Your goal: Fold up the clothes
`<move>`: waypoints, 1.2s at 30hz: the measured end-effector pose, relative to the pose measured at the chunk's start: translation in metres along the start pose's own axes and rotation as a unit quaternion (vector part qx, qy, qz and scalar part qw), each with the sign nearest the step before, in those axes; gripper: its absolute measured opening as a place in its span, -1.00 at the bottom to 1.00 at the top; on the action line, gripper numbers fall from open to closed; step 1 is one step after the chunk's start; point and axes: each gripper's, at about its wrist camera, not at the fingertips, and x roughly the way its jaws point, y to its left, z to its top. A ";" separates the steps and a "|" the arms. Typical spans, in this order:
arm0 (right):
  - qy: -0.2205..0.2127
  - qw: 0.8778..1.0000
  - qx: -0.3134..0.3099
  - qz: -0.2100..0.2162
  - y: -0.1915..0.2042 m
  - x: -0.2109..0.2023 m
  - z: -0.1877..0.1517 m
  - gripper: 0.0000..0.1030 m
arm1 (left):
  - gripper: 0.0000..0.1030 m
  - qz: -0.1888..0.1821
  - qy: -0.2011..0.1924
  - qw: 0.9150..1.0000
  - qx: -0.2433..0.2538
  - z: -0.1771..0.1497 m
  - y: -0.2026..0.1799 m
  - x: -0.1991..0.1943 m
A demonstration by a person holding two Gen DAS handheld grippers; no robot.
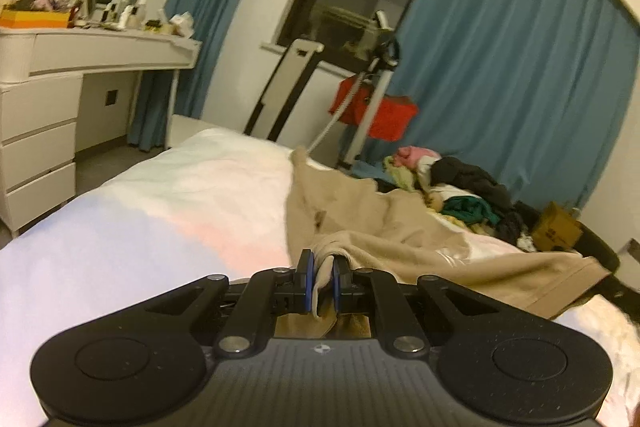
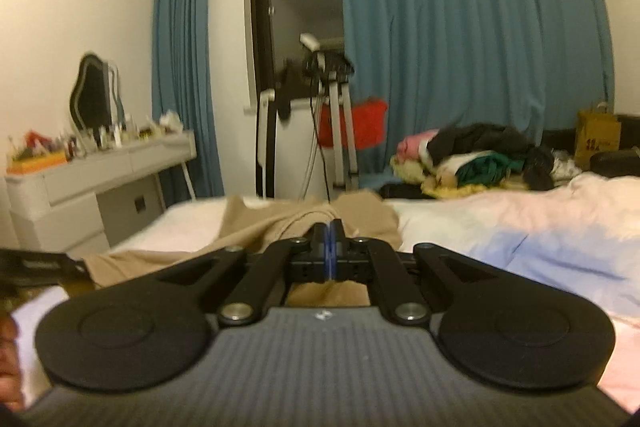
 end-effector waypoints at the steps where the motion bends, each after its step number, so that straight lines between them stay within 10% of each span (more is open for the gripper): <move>1: -0.005 1.000 0.002 0.001 -0.003 -0.011 0.004 -0.93 | -0.81 -0.003 0.002 1.000 0.000 -0.001 -0.002 -0.003; 9: -0.020 0.999 0.038 0.019 -0.015 -0.075 0.015 -0.93 | -0.80 -0.011 0.028 0.999 -0.014 0.002 0.006 -0.014; 16: 0.100 0.987 0.116 0.048 -0.029 -0.033 -0.022 -0.93 | -0.76 0.046 0.102 0.993 0.028 -0.015 0.005 0.020; 27: 0.151 0.967 0.191 0.079 -0.038 -0.009 -0.042 -0.93 | 0.58 0.093 0.073 0.983 0.142 -0.020 -0.016 -0.009; 36: 0.167 0.957 0.217 0.089 -0.039 -0.003 -0.048 -0.93 | 0.67 0.065 0.032 0.966 0.250 -0.046 -0.049 -0.033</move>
